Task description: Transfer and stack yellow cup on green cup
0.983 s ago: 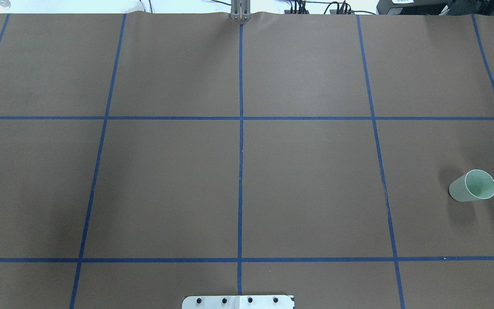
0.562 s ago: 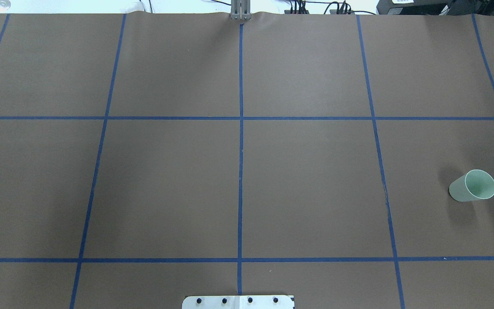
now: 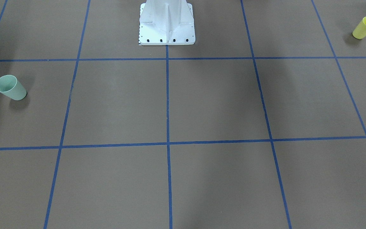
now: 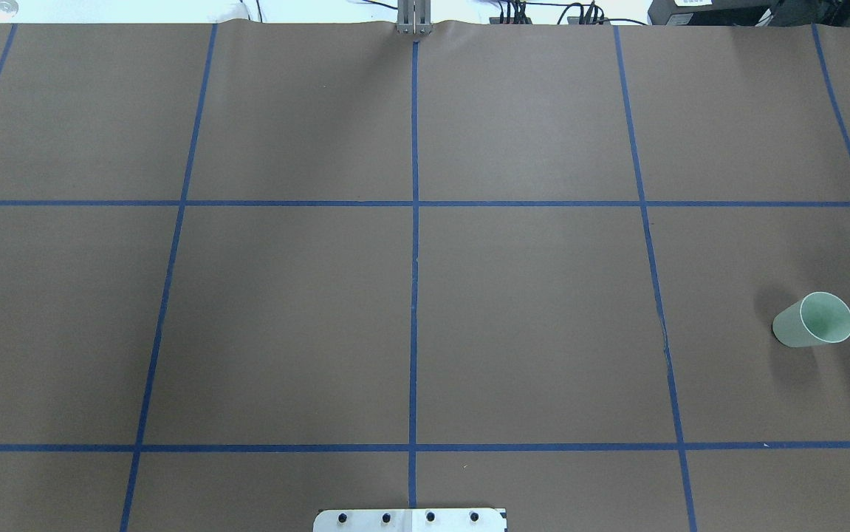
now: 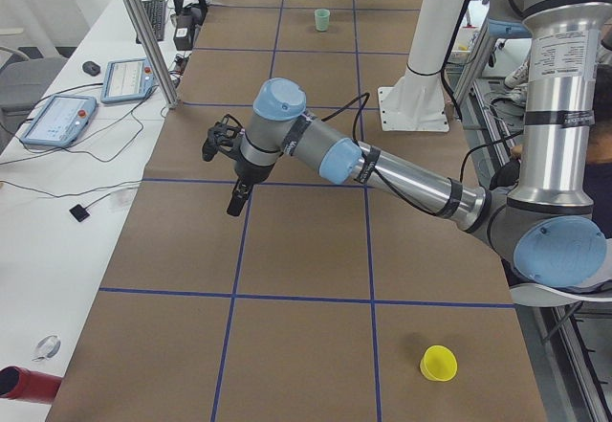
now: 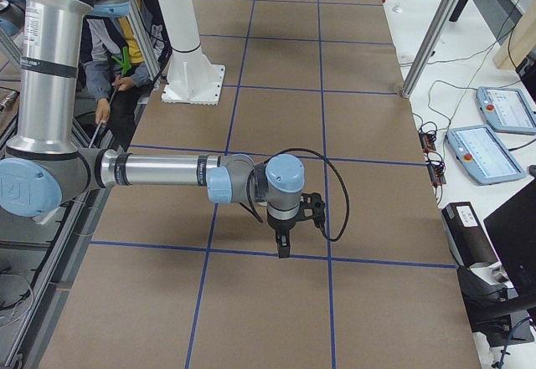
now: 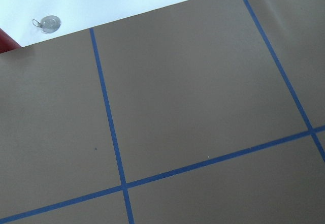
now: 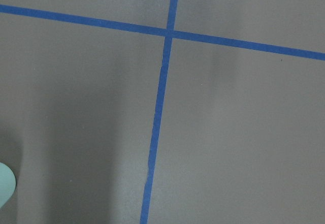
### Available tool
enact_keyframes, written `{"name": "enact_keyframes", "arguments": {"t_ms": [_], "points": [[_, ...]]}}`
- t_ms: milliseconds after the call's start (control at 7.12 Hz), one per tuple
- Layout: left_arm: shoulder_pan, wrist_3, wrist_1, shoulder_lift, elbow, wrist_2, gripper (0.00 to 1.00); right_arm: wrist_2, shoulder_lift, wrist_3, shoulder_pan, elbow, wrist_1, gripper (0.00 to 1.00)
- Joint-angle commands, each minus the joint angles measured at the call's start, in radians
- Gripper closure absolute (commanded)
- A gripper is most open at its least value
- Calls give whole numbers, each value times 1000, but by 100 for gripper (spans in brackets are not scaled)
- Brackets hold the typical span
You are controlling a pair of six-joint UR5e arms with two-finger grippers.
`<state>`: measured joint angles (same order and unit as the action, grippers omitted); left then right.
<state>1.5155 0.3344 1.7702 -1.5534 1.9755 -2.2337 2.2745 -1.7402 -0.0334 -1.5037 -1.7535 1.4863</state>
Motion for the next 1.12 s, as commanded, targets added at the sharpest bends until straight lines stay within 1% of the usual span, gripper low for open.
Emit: {"name": "enact_keyframes", "arguments": {"t_ms": [0, 140, 281, 421, 562, 702, 843, 983], "points": [[-35, 150, 2, 3, 22, 69, 0, 0, 1, 15, 3, 25, -133, 0], [-35, 141, 3, 4, 26, 72, 0, 17, 1, 13, 2, 87, -159, 0], [-35, 152, 18, -1, 28, 89, 0, 25, 10, 85, 2, 89, -162, 0], [-40, 220, 20, 4, 46, 173, 0, 26, 8, 212, 2, 71, -169, 0], [-46, 301, 20, 30, 86, 259, 0, 26, 7, 240, 2, 45, -167, 0], [-72, 404, 20, 44, 97, 323, 0, 26, 7, 242, 2, 40, -167, 0], [-149, 543, 17, 53, 97, 448, 0, 25, 2, 240, 2, 39, -169, 0], [-258, 687, 8, 74, 92, 602, 0, 22, -1, 233, 2, 37, -169, 0]]}}
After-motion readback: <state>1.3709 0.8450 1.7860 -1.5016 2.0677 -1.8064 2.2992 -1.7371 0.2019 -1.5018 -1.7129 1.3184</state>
